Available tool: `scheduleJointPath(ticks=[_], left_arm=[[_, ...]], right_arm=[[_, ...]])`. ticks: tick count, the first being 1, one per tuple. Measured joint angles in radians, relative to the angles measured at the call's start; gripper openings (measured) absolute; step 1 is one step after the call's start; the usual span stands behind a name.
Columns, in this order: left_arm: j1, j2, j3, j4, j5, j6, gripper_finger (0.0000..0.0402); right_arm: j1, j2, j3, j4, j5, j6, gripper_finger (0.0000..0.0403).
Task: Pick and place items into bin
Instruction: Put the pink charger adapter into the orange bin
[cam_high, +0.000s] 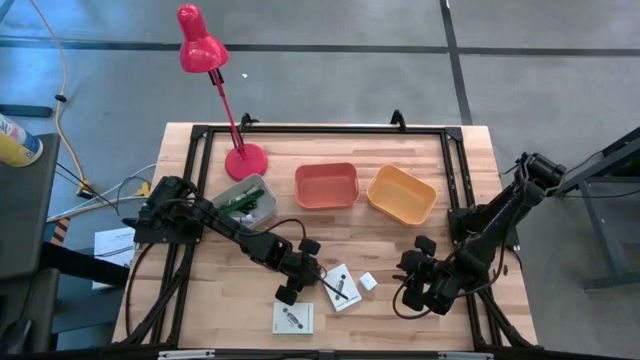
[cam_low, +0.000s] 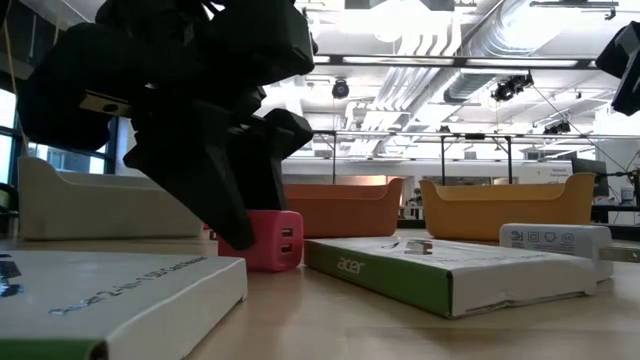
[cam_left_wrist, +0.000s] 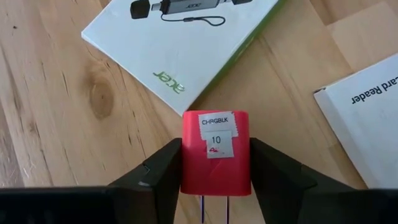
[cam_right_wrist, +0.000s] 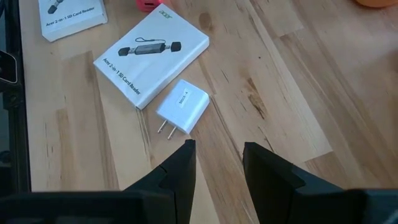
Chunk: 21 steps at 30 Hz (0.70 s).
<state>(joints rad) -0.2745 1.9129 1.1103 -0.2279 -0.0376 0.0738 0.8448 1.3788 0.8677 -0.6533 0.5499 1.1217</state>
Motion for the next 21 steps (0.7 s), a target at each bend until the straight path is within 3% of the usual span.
scheduleJointPath(ticks=[10, 21], left_arm=[[0.000, 0.000, 0.000, 0.001, 0.000, 0.000, 0.0140], [0.000, -0.006, 0.010, -0.012, 0.000, 0.002, 0.0154]], right_arm=[[0.000, 0.000, 0.000, 0.000, 0.000, 0.000, 0.0124], [0.000, 0.000, 0.000, 0.000, 0.000, 0.000, 0.0124]])
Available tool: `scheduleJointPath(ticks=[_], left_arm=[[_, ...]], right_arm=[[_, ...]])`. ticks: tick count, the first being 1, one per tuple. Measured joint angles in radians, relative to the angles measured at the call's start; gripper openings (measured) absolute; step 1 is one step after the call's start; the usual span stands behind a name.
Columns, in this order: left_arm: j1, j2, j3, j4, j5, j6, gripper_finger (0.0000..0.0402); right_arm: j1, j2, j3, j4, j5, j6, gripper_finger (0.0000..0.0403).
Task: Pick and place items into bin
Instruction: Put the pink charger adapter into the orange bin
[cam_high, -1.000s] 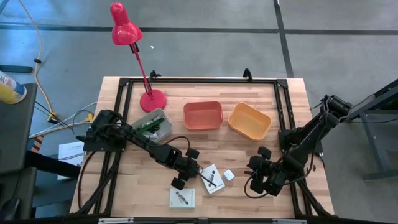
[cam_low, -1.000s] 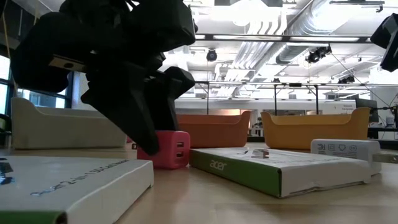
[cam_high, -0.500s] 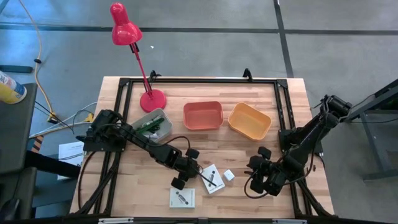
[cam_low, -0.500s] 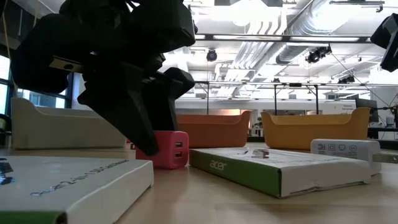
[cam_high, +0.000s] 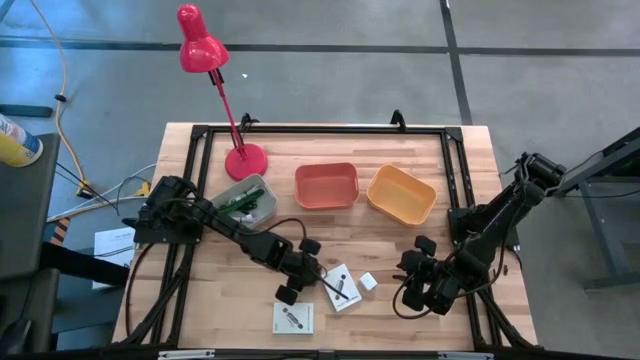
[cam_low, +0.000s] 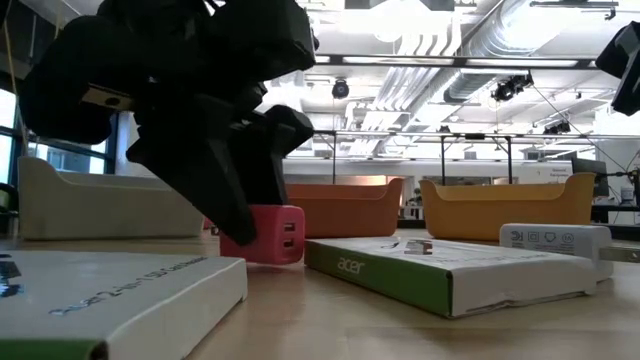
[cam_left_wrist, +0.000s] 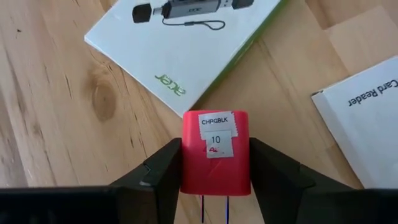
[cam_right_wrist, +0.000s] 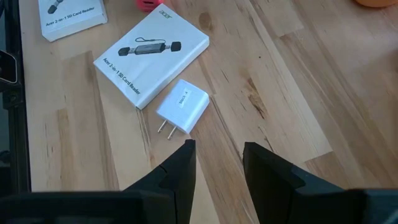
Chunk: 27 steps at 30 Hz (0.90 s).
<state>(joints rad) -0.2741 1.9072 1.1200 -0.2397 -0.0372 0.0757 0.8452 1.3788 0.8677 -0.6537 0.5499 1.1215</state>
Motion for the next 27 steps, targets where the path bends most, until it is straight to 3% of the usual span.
scheduleJointPath(ticks=[5, 15, 20, 27], left_arm=[[0.000, 0.000, 0.082, -0.083, -0.007, 0.059, 0.0139], [0.059, 0.000, 0.365, -0.376, -0.160, 0.224, 0.0144], [0.135, -0.002, 0.485, -0.471, -0.236, 0.293, 0.0141], [0.299, -0.002, 0.511, -0.551, -0.278, 0.351, 0.0144]], right_arm=[[0.000, 0.000, 0.000, -0.001, 0.000, 0.000, 0.0124], [0.000, 0.000, 0.000, -0.011, 0.000, 0.000, 0.0124], [0.000, 0.000, 0.000, -0.010, 0.000, 0.003, 0.0124], [0.000, 0.000, 0.000, -0.007, -0.006, 0.029, 0.0124]])
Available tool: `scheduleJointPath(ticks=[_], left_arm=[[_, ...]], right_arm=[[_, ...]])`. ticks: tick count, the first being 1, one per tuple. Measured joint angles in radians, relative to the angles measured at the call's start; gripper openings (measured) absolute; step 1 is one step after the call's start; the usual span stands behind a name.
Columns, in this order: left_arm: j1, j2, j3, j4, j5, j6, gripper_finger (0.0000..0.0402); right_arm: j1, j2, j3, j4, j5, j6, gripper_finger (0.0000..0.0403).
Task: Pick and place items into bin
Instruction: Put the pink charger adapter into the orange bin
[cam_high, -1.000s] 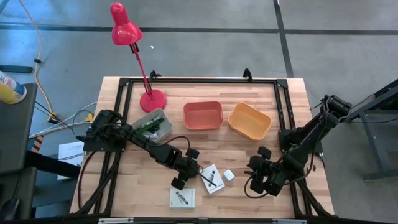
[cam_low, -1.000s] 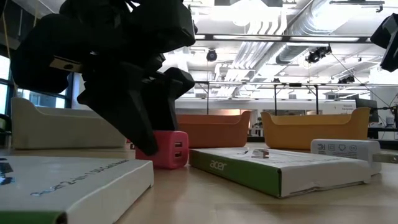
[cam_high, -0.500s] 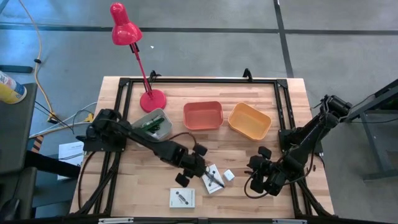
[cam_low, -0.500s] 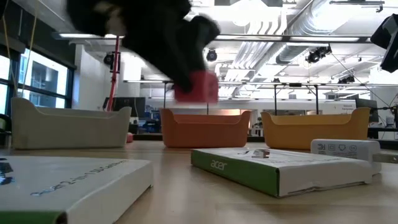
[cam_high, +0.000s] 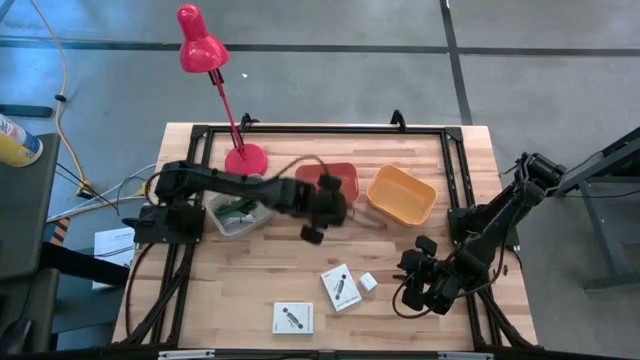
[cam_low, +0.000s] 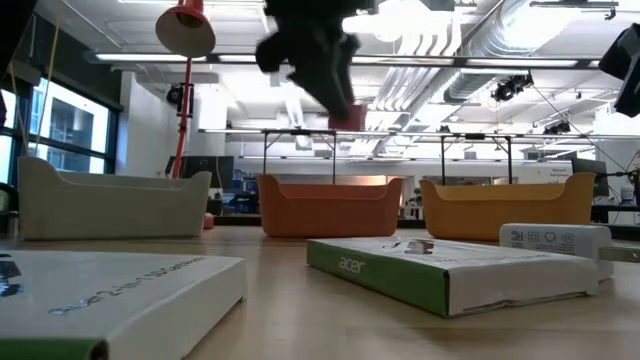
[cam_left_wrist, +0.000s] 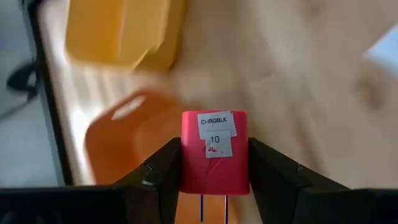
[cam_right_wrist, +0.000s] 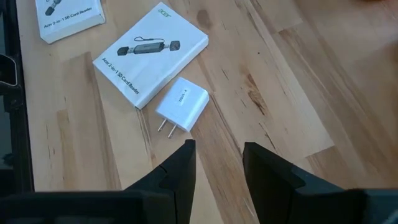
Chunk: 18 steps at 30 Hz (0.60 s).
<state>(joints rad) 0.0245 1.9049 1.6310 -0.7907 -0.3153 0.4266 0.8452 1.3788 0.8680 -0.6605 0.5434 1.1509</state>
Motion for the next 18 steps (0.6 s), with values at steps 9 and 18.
scheduleJointPath(ticks=[9, 18], left_arm=[[0.189, 0.001, -0.025, 0.009, 0.023, 0.070, 0.0144], [0.295, 0.008, -0.025, 0.044, 0.061, 0.127, 0.0145]], right_arm=[[0.000, 0.000, 0.000, 0.000, 0.006, 0.004, 0.0124], [0.000, 0.000, 0.000, 0.005, 0.053, 0.020, 0.0124]])
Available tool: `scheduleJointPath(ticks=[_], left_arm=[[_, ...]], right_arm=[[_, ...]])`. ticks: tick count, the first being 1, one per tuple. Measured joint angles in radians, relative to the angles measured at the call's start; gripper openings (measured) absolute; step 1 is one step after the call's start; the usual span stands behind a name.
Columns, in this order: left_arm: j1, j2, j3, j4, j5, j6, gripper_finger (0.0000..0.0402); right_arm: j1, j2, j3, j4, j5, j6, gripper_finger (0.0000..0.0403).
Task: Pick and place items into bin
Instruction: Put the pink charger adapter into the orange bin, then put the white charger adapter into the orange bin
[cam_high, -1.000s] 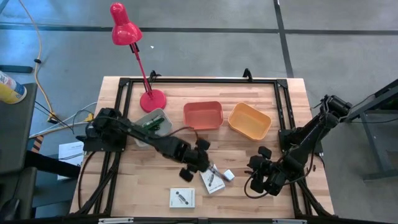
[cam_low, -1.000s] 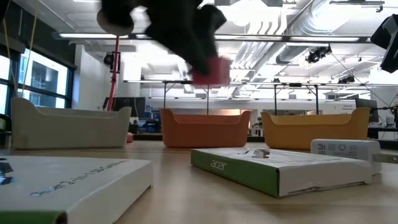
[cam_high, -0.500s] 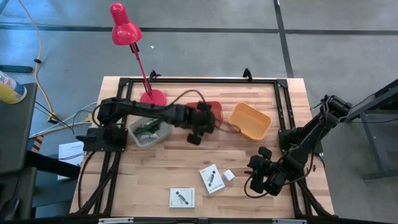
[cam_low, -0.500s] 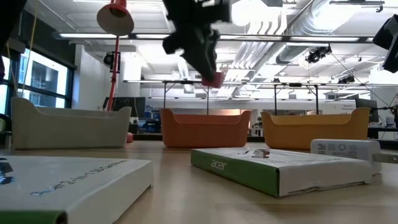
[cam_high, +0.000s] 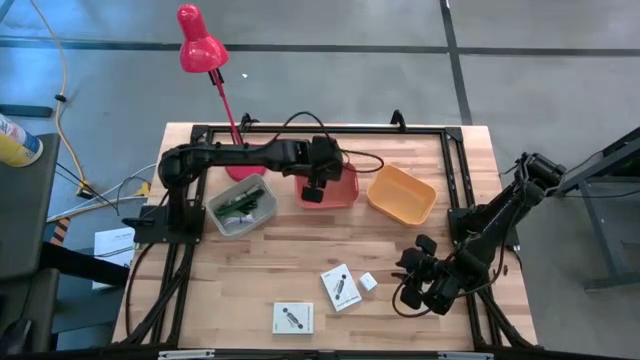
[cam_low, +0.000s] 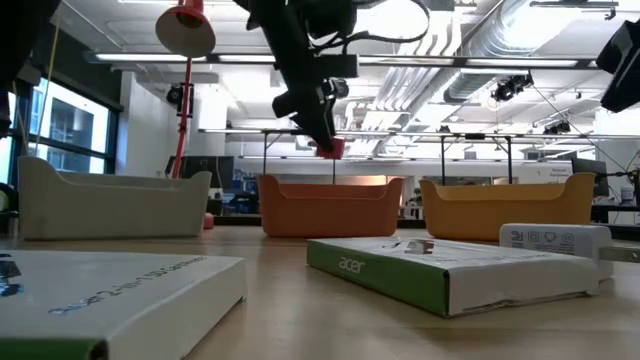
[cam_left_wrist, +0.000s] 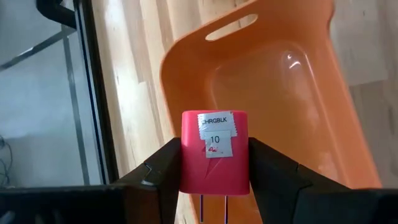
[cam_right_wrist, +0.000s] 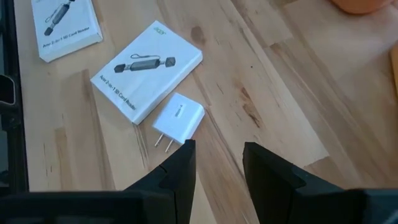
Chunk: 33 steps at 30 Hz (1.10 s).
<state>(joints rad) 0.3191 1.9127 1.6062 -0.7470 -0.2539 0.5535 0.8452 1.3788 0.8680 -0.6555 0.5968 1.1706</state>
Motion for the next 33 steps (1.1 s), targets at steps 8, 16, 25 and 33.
scheduleJointPath(ticks=[8, 16, 25, 33], left_arm=[[0.061, 0.010, 0.001, 0.009, 0.066, 0.000, 0.0145], [0.066, 0.089, -0.001, 0.013, 0.097, 0.001, 0.0145], [0.067, 0.123, -0.001, 0.041, 0.099, 0.000, 0.0150], [0.067, 0.123, 0.001, 0.035, 0.113, -0.004, 0.0206]], right_arm=[[-0.021, 0.000, 0.000, 0.003, 0.011, 0.000, 0.0124], [-0.040, 0.000, 0.000, 0.013, -0.004, 0.000, 0.0124], [-0.040, 0.000, 0.000, 0.026, -0.009, 0.000, 0.0124], [-0.040, 0.000, 0.000, 0.026, -0.007, 0.000, 0.0124]])
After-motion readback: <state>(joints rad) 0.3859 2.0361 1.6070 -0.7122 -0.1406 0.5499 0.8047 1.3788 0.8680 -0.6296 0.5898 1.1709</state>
